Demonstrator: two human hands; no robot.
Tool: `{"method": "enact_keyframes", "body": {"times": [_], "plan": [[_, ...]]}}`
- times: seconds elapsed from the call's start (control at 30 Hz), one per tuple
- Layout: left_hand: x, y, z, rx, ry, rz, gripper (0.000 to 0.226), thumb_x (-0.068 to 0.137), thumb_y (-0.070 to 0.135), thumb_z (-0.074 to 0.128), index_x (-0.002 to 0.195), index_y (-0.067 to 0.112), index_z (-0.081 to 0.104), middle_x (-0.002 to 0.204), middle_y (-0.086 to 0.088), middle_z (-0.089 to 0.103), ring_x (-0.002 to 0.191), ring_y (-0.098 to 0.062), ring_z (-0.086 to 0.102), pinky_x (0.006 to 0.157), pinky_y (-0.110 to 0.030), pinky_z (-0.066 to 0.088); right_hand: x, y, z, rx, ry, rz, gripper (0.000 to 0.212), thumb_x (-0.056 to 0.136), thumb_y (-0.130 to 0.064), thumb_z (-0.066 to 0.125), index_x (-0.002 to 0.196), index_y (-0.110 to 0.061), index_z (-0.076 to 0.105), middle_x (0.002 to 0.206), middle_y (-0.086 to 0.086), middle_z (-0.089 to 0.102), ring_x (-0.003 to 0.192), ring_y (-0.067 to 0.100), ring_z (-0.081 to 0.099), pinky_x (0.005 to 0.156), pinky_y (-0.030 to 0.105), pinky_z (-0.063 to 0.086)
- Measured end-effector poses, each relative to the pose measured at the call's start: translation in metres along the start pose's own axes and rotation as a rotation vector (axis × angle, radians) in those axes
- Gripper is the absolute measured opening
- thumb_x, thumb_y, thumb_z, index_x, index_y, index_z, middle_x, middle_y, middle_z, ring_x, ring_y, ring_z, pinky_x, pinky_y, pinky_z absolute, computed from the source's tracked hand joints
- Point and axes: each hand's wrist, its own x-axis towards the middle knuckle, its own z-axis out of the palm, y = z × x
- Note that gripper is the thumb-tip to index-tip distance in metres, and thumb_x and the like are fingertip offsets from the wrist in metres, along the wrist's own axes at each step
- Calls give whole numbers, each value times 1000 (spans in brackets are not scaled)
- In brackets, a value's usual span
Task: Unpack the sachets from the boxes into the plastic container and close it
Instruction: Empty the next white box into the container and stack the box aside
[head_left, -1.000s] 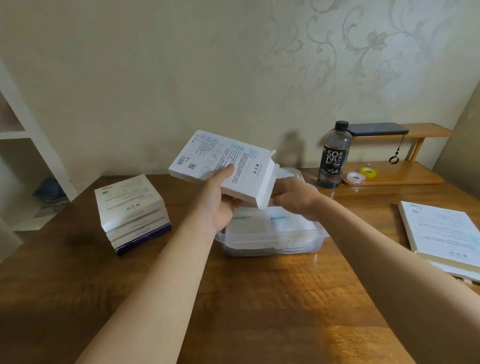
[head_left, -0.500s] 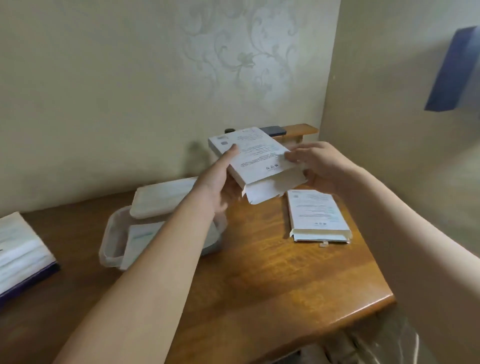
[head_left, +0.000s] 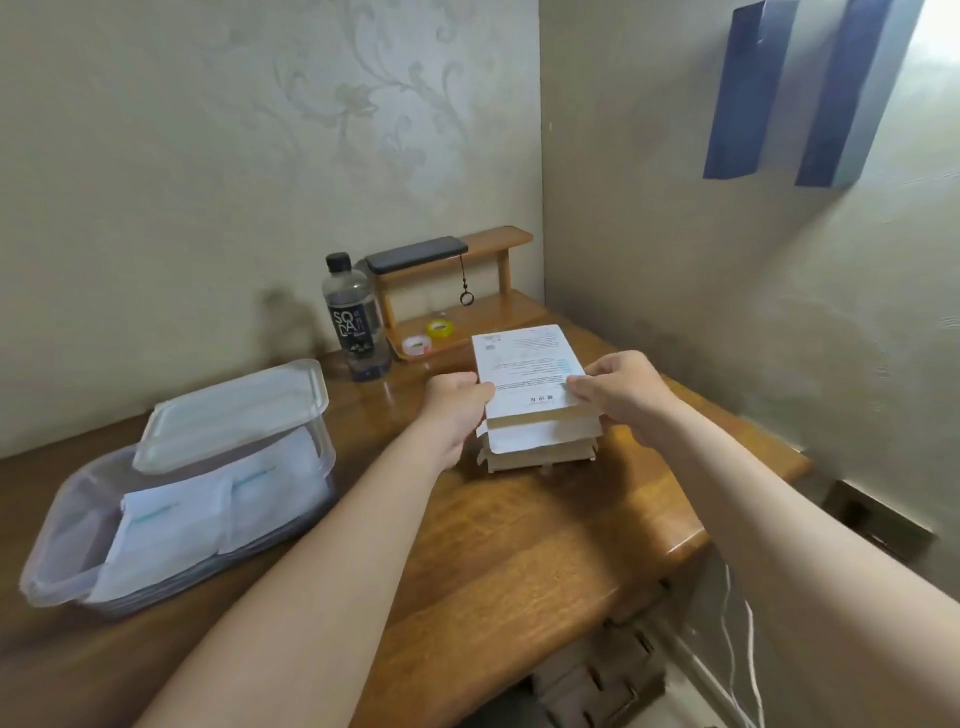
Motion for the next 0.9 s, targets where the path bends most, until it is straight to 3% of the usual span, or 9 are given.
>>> {"method": "enact_keyframes", "body": {"times": [0.07,0.13,0.23,0.4,0.53,0.7,0.83,0.9], "plan": [[3,-6,1,84,43,17,12,92,17,63,95,11,73,104,0,75,102,-19,69,102,-39,52,2,5,4,-49,4,-5,20,86,-25,74,91,-6,72,94,11,71,90,22,67,80,45,62],[1,-6,2,128,80,39,17,96,16,64,80,22,67,90,9,69,89,-8,63,94,-33,53,3,7,7,-68,1,-19,18,87,-25,74,88,-7,72,92,10,71,88,21,66,70,35,57],[7,-12,2,176,103,67,19,99,15,62,82,22,69,88,13,63,87,-9,58,83,-29,49,7,9,9,-102,-1,-27,22,86,-25,72,90,-3,73,91,13,72,89,24,67,62,34,46],[12,-16,1,175,93,51,22,99,16,62,79,24,65,96,9,64,92,-9,57,88,-30,44,11,10,12,-137,-4,-10,24,86,-25,71,89,-2,74,91,15,73,90,28,67,61,36,44],[13,-20,0,186,71,39,21,98,16,62,77,17,64,85,11,62,84,-3,54,89,-30,42,11,12,12,-155,-14,5,21,86,-24,69,78,-5,70,88,13,73,85,28,68,60,35,43],[12,-21,-3,233,44,52,20,97,18,60,77,16,64,82,7,63,80,-9,54,88,-29,47,11,13,12,-173,-24,16,25,86,-24,68,92,0,73,90,13,73,90,29,69,63,38,50],[4,-17,-6,286,47,89,19,93,21,59,75,16,57,74,-7,45,69,-20,44,70,-33,40,7,7,10,-201,18,-18,26,93,-30,63,81,-7,67,90,13,71,77,22,61,64,37,47],[0,-10,-12,289,68,115,18,93,22,58,76,18,59,78,-8,49,73,-22,48,74,-38,50,1,-4,8,-235,93,-80,26,96,-32,57,83,-10,64,85,10,67,74,19,58,65,34,45]]}}
